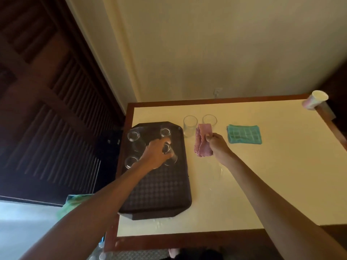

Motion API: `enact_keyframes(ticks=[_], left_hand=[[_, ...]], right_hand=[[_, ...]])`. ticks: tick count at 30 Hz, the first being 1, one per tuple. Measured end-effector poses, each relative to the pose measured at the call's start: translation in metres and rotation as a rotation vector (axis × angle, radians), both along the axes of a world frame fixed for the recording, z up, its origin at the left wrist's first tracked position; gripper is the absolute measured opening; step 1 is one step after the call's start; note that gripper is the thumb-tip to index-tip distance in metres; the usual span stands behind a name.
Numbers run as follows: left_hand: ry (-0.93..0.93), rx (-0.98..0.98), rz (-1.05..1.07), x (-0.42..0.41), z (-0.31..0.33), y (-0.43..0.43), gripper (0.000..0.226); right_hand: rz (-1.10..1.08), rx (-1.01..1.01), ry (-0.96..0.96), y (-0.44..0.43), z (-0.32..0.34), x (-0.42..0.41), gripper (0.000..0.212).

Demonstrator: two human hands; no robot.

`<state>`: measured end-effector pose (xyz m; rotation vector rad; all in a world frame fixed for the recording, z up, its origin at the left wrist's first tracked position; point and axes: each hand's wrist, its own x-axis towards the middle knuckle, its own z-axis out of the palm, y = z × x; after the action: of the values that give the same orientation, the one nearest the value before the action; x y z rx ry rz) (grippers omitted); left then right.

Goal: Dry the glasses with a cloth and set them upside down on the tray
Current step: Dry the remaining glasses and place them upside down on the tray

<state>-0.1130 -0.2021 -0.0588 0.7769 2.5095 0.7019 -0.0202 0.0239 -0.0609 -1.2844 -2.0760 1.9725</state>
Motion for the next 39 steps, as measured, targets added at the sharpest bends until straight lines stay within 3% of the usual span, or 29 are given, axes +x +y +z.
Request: enact_keyframes(ticks=[9, 13, 18, 21, 23, 25, 28, 30, 33, 39], left_hand=[[0.034, -0.132, -0.103, 0.008, -0.022, 0.004, 0.055], [0.033, -0.169, -0.134, 0.012, -0.028, 0.001, 0.056], [0.004, -0.205, -0.132, 0.01, -0.025, 0.0, 0.068], [-0.009, -0.209, -0.13, 0.002, -0.015, 0.005, 0.071], [0.01, -0.163, -0.1, -0.008, -0.004, 0.012, 0.056], [0.034, -0.099, -0.059, -0.02, 0.009, 0.022, 0.037], [0.058, -0.029, -0.038, -0.032, 0.029, 0.045, 0.026], [0.074, 0.001, -0.058, -0.035, 0.037, 0.067, 0.024], [0.072, 0.025, -0.084, -0.04, 0.039, 0.103, 0.025], [0.136, -0.084, -0.117, -0.046, 0.022, 0.176, 0.056]], right_hand=[[-0.011, -0.145, 0.047, -0.006, -0.002, 0.005, 0.02], [-0.086, -0.245, 0.035, -0.006, 0.0, -0.002, 0.032], [0.016, -0.188, 0.007, -0.004, 0.001, -0.006, 0.083], [0.084, -0.098, 0.024, -0.004, 0.006, -0.003, 0.064], [0.069, -0.086, 0.06, 0.0, 0.007, -0.002, 0.049], [0.05, -0.132, 0.098, 0.008, 0.01, 0.0, 0.043], [0.003, -0.216, 0.117, 0.022, 0.019, 0.002, 0.048], [-0.042, -0.287, 0.165, 0.038, 0.028, 0.002, 0.032], [-0.095, -0.356, 0.239, 0.064, 0.042, 0.001, 0.024], [-0.146, -0.196, 0.174, 0.126, 0.041, -0.006, 0.023]])
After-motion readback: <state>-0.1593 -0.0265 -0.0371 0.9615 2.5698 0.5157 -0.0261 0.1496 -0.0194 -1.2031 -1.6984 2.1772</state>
